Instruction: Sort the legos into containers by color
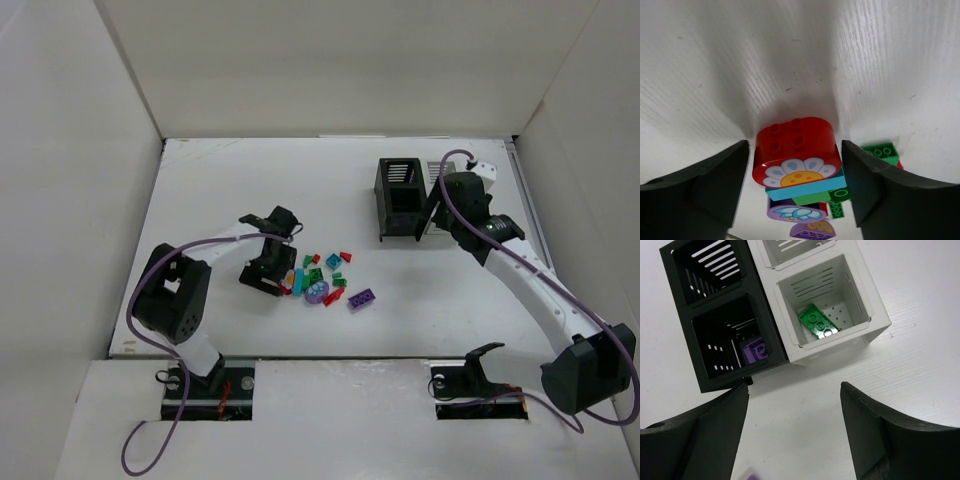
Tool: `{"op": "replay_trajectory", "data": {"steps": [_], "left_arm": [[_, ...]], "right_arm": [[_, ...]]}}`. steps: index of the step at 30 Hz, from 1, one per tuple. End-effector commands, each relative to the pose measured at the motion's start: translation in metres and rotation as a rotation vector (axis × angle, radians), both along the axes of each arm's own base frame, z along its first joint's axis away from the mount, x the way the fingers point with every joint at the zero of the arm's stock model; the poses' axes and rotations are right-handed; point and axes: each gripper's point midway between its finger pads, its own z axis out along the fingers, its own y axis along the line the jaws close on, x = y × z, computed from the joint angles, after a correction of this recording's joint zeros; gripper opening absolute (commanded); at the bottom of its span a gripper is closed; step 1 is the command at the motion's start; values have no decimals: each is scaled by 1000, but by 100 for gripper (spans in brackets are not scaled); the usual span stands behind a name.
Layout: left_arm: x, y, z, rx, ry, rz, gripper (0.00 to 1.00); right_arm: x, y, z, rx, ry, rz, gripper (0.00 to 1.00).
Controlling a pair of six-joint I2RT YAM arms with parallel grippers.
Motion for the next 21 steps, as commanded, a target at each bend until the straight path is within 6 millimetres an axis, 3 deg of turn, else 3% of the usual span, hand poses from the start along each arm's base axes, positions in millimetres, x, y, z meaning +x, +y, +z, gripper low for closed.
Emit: {"op": "replay_trajectory", "data": {"steps": [1,3,9,21], "left_arm": [[1,-4,15,0,-48,-11,76],[-2,-8,15,-13,-51,-14,82],[-6,-11,0,-21,-14,-16,81],[-13,4,-3,24,-21,48,62]], "right_arm": [[-1,-5,10,8,-30,-16,79],[-2,-5,13,11,-39,-16,79],[-4,-6,19,18,-58,-16,79],[-7,-5,14,20,-47,-9,79]]}}
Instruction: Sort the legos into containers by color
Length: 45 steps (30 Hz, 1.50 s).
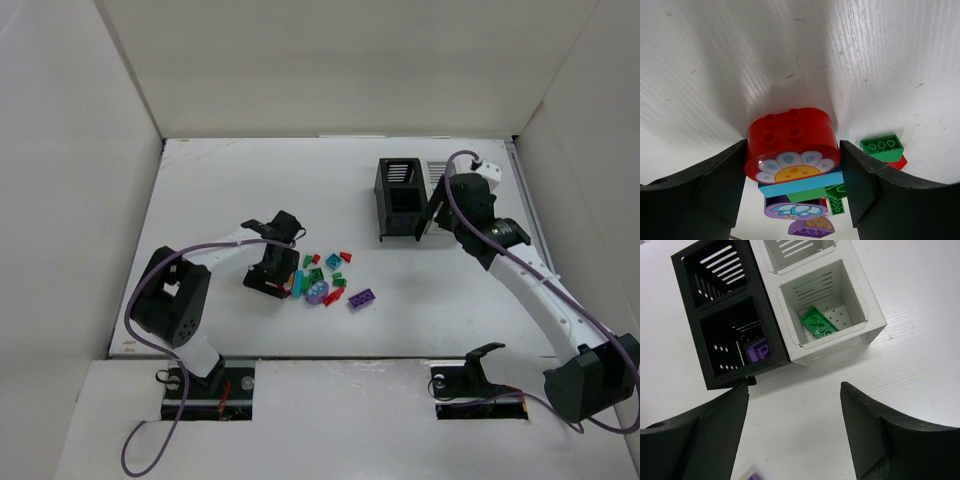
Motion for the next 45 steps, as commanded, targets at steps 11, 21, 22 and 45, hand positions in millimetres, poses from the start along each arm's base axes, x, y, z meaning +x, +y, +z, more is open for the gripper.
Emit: {"op": "replay_trajectory", "data": {"steps": [11,21,22,45], "left_arm": [[13,18,33,103,-96,-2,32],[74,4,181,110,-567,-190,31],[76,5,197,105,-618,-201,31],[52,-63,312,-95,-1125,-533,30]], "right_arm": [[-1,5,5,15,-19,47,79],[-55,118,92,124,-466,921,78],[-62,124,100,99,-513,988,78],[-80,249,163,142,-753,1341,94]]}}
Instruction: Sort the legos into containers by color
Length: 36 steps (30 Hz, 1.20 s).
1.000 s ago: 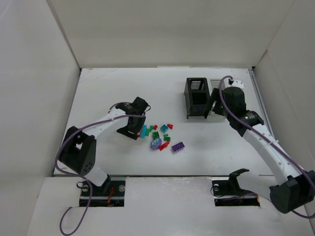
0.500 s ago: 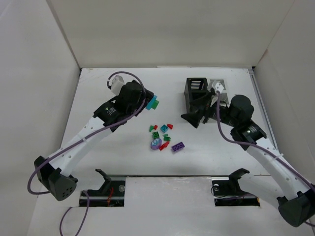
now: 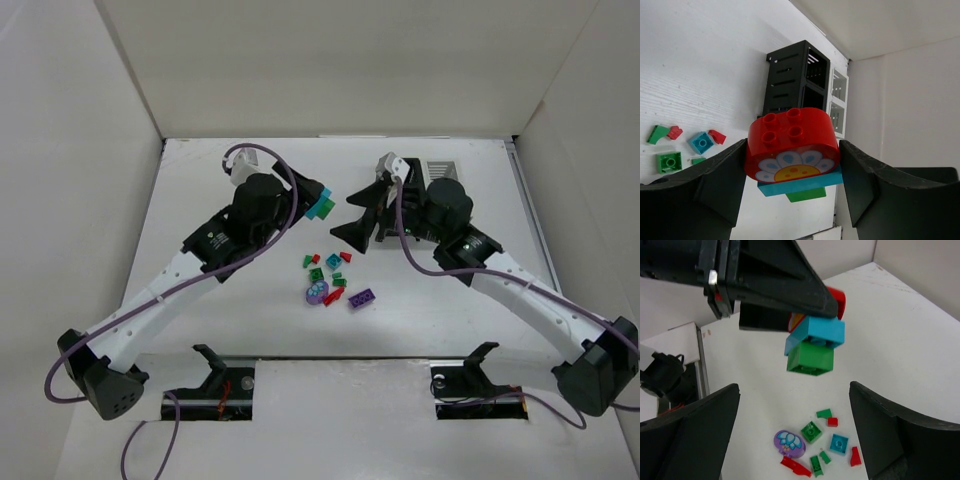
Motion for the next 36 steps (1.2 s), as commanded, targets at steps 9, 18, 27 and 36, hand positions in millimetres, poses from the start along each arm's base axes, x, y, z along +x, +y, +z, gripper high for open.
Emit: {"op": "replay_trajectory", "data": {"steps": [9,18,27,36], "left_arm": [[-8,-15,29,-80,-96,-50,30],[-8,-10,32,-98,-111,-30,30],[-10,-6,37,-134,-130,-15,30],[-14,0,41,-155,-143,-4,30]], "right_arm": [[26,19,48,128,-27,-49,95],[28,23,45,125,-12,-45,85],[29,30,42,120,5,-13,78],[27,32,40,113,13,6,75]]}}
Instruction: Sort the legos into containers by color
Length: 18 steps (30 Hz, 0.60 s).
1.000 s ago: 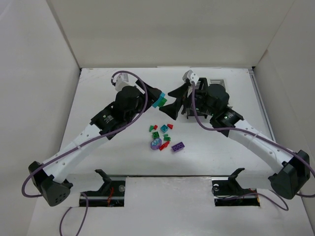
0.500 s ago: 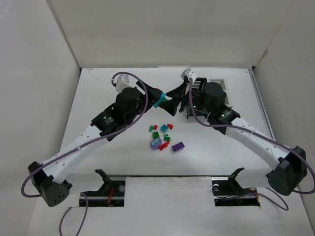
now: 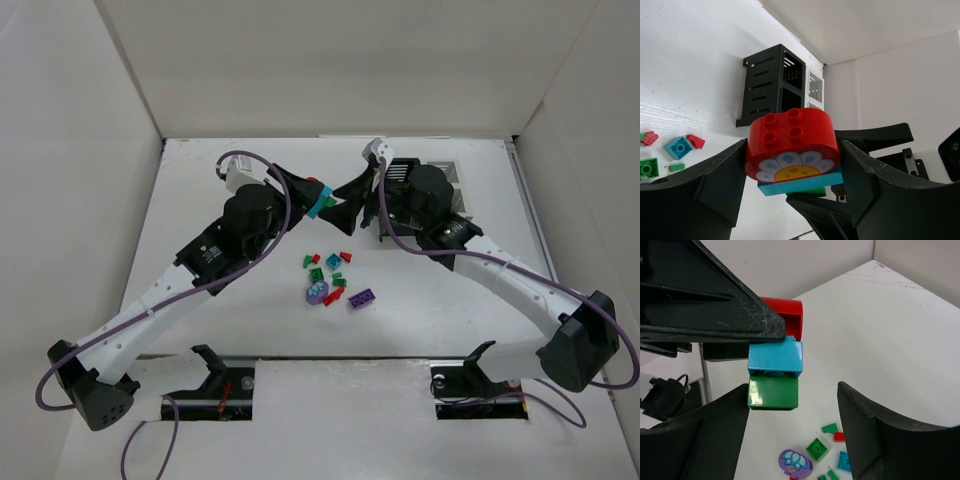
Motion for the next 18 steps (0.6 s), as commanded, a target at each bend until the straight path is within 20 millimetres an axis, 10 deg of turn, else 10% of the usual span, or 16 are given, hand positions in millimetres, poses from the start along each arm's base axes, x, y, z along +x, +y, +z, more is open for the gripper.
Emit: {"op": "replay_trajectory", "data": {"steps": [1,18], "left_arm": [[-2,4,27,-77,-69,18,30],[11,5,14,-31,-54,66,30]], "right_arm": [[-6,8,33,57,-64,45,74],[-26,5,34,54,-76,118,28]]}}
